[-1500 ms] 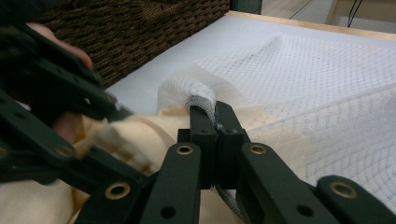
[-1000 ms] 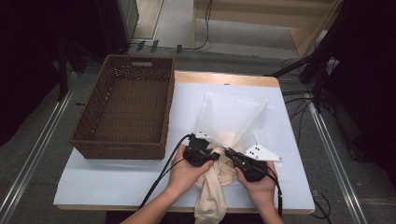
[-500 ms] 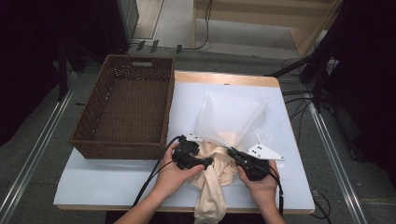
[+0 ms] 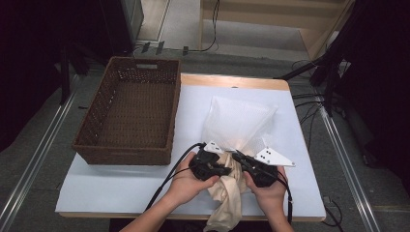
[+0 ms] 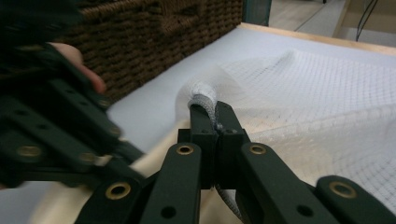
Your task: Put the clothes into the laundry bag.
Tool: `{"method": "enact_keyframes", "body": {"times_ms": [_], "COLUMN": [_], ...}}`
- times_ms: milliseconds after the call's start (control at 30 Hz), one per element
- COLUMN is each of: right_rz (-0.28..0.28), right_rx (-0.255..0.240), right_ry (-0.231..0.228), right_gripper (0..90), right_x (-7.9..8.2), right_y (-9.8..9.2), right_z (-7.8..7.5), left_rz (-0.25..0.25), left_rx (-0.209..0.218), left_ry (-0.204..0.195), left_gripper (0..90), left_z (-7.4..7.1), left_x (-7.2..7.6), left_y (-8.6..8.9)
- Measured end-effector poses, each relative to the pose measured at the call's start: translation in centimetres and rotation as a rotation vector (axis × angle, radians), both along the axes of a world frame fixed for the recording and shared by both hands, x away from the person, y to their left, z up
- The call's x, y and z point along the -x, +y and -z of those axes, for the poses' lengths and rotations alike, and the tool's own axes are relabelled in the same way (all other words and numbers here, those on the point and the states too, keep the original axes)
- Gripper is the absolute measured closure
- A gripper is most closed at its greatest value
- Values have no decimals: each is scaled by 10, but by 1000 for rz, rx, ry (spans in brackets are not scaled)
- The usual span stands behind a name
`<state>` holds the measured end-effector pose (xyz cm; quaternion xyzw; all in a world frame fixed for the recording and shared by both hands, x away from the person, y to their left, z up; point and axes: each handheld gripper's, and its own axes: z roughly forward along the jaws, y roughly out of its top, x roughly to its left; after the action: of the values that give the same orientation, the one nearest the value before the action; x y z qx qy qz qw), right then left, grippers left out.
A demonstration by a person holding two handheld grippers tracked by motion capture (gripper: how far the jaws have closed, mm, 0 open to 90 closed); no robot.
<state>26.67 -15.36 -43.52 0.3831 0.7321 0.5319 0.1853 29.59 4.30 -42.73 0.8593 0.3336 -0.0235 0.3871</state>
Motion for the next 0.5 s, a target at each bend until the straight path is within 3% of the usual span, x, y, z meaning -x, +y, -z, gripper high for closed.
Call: {"method": "enact_keyframes", "body": {"times_ms": [67,133,200,267,300,367,400,467,500], "right_rz": [-10,-4,3,12,18,27,33,40,42], "right_rx": [-9,10,12,-1,-4,-8,-8,1,5], "right_ry": [-1,1,7,11,10,13,18,24,25], "right_gripper": [900,900,900,900,900,900,900,900,900], "right_x": [2,2,2,1,1,1,0,-2,-2], "right_y": [1,1,-2,-7,-9,-13,-13,-15,-15], "right_z": [-2,0,3,4,3,2,3,6,7], "left_rz": [-78,-205,-252,-214,-187,-103,-77,-109,-169], "left_rx": [16,58,128,164,165,145,130,114,125], "left_ry": [-1,-43,-67,-105,-101,-41,-27,-91,-149], "left_gripper": [855,858,858,858,854,807,740,607,526], "left_z": [1,1,-2,-5,-5,-3,-3,-7,-13], "left_x": [-6,-11,-10,-5,-4,-8,-9,-6,-3], "left_y": [-1,3,7,7,6,5,6,14,22]}}
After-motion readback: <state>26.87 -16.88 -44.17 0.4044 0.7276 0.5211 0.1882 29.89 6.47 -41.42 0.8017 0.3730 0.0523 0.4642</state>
